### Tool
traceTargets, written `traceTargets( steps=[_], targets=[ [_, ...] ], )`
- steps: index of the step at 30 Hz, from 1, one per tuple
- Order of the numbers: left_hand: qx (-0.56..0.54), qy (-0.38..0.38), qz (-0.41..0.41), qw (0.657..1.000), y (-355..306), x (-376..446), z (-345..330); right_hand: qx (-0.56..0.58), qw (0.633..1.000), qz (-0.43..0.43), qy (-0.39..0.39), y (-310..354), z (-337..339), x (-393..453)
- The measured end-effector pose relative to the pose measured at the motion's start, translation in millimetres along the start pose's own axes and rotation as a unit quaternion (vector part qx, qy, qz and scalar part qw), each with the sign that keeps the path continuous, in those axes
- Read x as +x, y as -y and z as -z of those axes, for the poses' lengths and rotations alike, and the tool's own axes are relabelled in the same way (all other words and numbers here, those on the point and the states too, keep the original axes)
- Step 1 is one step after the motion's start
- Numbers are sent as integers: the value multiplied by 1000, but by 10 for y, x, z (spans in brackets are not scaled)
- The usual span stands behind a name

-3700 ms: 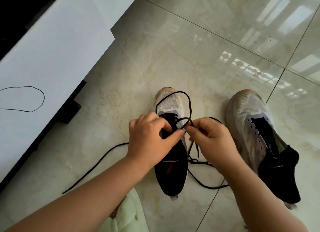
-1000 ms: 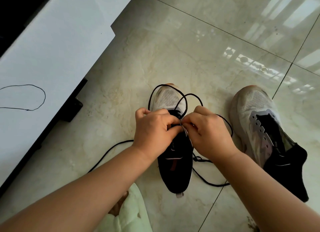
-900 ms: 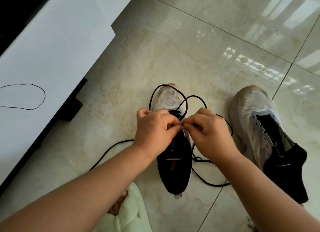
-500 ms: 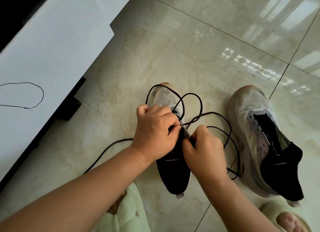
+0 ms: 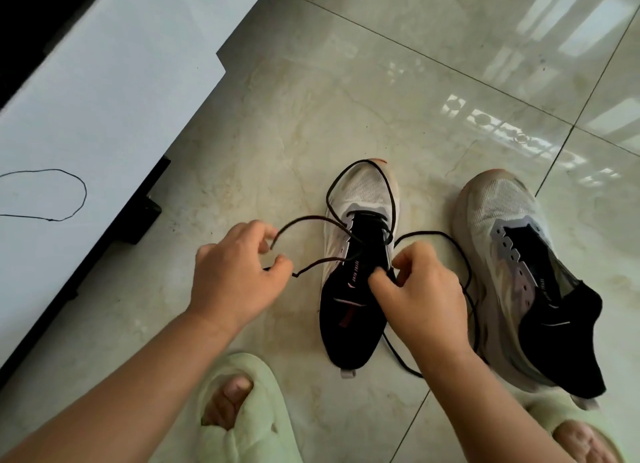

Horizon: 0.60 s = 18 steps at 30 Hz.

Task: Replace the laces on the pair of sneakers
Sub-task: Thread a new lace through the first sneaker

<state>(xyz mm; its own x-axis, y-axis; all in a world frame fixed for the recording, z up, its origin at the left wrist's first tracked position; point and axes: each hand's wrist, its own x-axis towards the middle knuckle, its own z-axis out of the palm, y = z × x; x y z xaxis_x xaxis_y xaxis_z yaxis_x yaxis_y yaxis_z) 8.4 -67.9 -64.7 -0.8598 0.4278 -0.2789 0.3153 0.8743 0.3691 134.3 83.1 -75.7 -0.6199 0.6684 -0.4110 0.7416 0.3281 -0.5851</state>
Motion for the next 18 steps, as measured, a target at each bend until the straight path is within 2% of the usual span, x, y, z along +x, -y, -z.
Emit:
traceTargets(
  steps=[3, 5, 8, 13, 18],
  targets=[
    [-31, -46, -64, 996, -165, 71, -3, 85, 996, 11, -14, 54, 86, 44],
    [-14, -75, -121, 990, -327, 111, -31, 132, 990, 0, -39, 100, 118, 147],
    [40, -64, -166, 983, -526, 113, -129, 148, 988, -5, -48, 154, 136, 396],
    [62, -14, -179, 982, -571, 169, -224, 101, 992, 69, -20, 202, 188, 632],
    [-34, -3, -157, 987, -612, 182, -194, -19, 990, 131, 42, 217, 172, 573]
  ],
)
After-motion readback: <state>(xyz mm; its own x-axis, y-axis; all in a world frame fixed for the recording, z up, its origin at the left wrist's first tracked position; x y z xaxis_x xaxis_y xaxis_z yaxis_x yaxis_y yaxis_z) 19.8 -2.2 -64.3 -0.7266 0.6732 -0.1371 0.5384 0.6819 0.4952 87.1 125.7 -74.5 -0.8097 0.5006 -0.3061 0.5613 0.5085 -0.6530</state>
